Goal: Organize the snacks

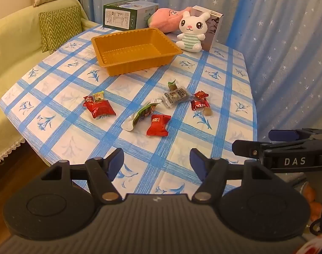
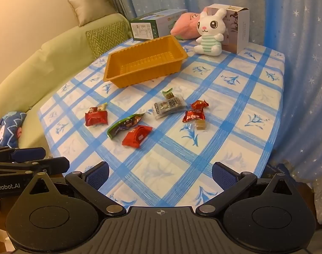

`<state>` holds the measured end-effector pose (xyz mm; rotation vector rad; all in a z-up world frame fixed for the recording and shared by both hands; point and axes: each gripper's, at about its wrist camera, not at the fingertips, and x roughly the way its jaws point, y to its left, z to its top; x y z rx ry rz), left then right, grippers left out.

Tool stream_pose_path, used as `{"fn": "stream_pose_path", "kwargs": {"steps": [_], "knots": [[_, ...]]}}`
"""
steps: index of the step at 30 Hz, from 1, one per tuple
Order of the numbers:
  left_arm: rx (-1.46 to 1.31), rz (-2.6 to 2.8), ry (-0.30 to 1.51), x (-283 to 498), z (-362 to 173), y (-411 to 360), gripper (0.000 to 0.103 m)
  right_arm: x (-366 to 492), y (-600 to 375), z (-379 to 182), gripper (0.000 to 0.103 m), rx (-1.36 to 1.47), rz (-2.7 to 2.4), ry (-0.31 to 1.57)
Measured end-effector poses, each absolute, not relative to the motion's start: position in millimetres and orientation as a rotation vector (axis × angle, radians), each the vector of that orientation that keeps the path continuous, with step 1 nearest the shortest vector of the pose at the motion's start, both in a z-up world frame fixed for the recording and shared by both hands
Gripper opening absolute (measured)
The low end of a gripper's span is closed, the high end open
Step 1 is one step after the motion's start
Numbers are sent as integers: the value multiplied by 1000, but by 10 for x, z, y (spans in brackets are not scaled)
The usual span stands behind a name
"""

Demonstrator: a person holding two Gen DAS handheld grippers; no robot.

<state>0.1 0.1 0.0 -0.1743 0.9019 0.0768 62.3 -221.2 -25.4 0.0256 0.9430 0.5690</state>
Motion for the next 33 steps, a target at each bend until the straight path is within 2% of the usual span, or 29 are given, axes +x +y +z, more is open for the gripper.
{"fn": "stream_pose_path", "kwargs": {"steps": [33], "knots": [[-173,77,907,1,0,1,67,762,-2237,-251,103,29,570,944]]}}
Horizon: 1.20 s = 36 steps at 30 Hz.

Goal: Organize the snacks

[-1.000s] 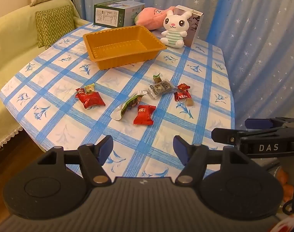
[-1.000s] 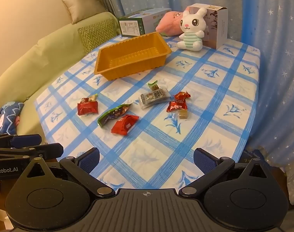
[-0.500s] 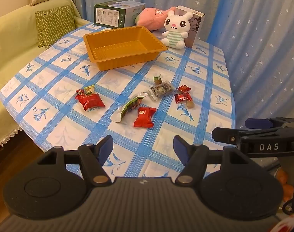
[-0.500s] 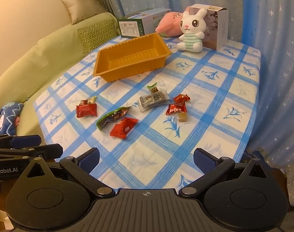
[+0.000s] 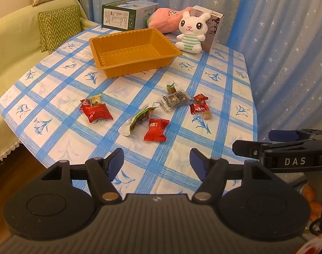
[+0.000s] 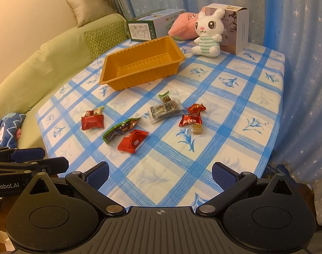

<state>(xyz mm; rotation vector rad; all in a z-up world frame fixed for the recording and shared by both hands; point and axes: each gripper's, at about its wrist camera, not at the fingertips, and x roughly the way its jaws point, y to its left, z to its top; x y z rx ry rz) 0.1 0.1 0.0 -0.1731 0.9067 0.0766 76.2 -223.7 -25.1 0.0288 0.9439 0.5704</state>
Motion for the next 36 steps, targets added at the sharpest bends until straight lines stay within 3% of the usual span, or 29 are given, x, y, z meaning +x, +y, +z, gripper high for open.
{"fn": "stream_pose_path", "kwargs": {"steps": [36], "knots": [[-175,77,912,6,-1,3,67,833,-2265,-254,103,32,571,946]]}}
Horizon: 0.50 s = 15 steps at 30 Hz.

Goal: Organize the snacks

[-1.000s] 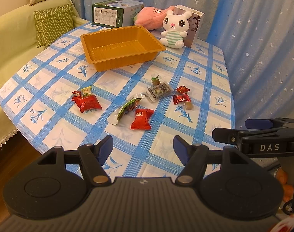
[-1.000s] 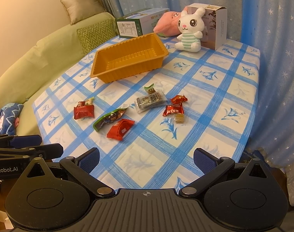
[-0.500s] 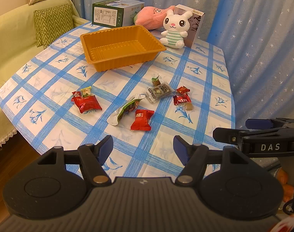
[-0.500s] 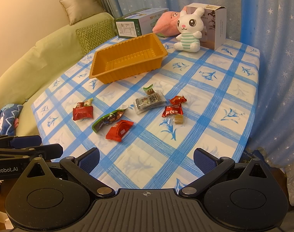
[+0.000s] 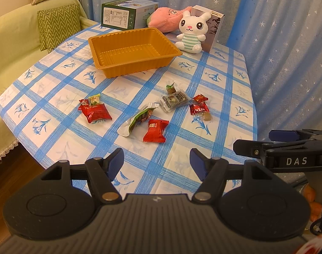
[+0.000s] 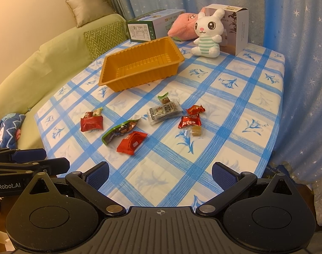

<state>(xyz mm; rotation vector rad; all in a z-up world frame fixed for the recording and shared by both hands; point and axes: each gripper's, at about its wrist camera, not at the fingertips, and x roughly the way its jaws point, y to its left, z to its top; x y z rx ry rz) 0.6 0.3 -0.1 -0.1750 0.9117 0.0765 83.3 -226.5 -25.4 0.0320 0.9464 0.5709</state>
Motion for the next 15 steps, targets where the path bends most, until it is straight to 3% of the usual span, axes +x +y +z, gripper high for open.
{"fn": "stream_pose_path", "kwargs": {"steps": [15], "knots": [[-177,76,912,7,-1,5,67,803,-2248,-247,103,32,571,946]]}}
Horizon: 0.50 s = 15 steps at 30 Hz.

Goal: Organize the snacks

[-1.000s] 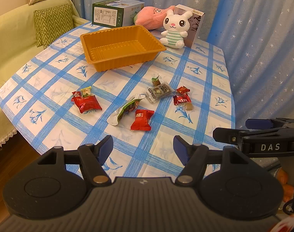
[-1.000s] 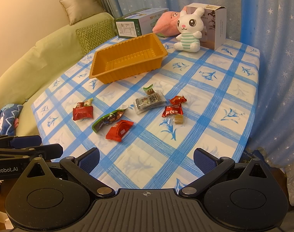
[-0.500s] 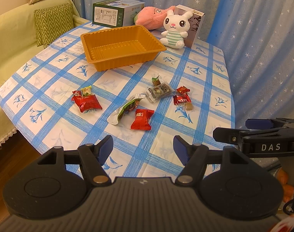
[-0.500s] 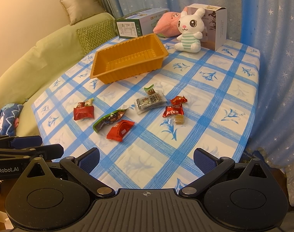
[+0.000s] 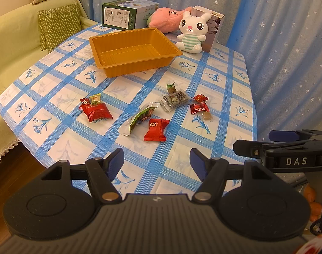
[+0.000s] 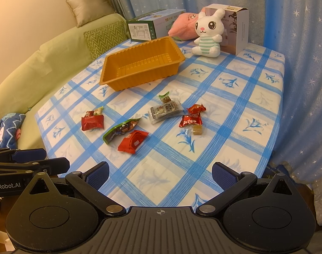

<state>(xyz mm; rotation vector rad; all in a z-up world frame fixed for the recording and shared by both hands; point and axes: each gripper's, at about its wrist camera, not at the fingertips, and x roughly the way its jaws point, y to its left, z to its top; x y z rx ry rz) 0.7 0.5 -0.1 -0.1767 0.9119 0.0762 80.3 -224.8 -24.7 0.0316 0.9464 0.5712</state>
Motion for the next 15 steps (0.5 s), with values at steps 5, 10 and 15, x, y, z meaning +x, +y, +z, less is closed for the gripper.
{"fn": "stream_pose_path", "kwargs": {"steps": [5,10,15], "knots": [[-178,77,912,113,1,-26,67,797,-2239,-253,103,32,571,947],[-179,76,913,118,0,-26,67,786,-2222,-260,103,33,571,948],[-179,81,912,124,-40,-38,67,779,-2204,-266,103,33,572,949]]}}
